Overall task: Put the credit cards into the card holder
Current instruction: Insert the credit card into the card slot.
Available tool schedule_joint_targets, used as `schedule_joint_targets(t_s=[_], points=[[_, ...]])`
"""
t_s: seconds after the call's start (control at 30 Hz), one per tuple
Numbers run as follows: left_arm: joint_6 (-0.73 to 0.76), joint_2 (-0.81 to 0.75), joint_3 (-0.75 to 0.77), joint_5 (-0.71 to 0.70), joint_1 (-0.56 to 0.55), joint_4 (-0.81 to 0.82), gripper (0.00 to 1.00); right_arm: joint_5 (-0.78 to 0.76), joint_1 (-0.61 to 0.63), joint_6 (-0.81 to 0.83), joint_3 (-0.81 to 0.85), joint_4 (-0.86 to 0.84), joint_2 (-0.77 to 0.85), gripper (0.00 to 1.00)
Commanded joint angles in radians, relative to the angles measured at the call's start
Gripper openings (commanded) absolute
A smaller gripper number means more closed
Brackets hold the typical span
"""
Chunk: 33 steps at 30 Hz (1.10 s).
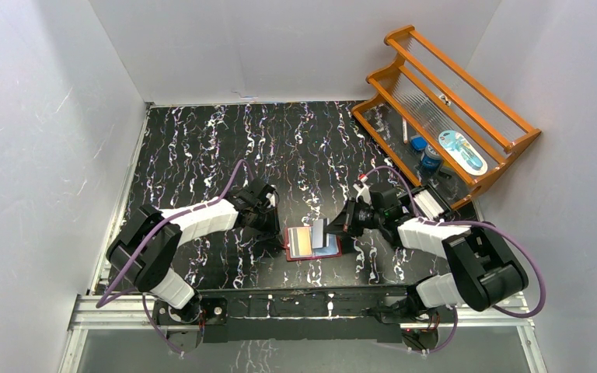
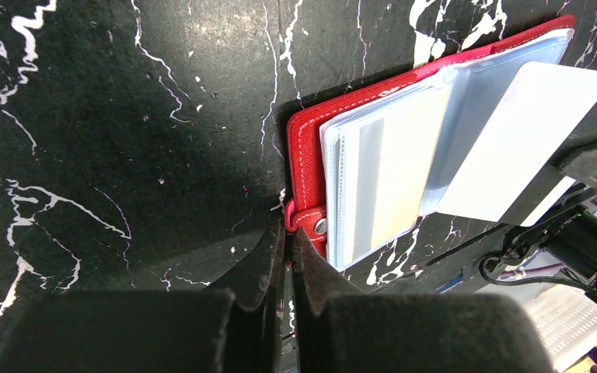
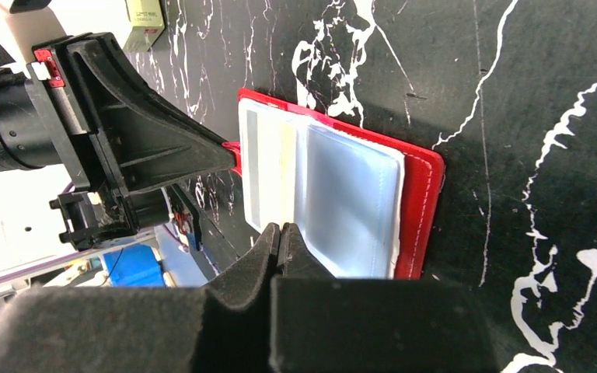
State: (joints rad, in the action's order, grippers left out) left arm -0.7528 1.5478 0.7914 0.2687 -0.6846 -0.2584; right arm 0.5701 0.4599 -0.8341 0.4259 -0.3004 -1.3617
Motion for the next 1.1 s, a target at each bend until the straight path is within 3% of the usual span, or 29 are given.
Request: schedule_joint_targets(t_s=[0.0, 1.07], points=[[-0.008, -0.026, -0.006, 0.003, 0.001, -0.012, 0.00, -0.009, -0.003, 0.015, -0.028, -0.112, -0.007, 0.00], [-0.040, -0.016, -0.018, 0.023, 0.000, 0.008, 0.01, 0.084, 0.019, -0.052, -0.069, -0.327, -0.147, 0.00]])
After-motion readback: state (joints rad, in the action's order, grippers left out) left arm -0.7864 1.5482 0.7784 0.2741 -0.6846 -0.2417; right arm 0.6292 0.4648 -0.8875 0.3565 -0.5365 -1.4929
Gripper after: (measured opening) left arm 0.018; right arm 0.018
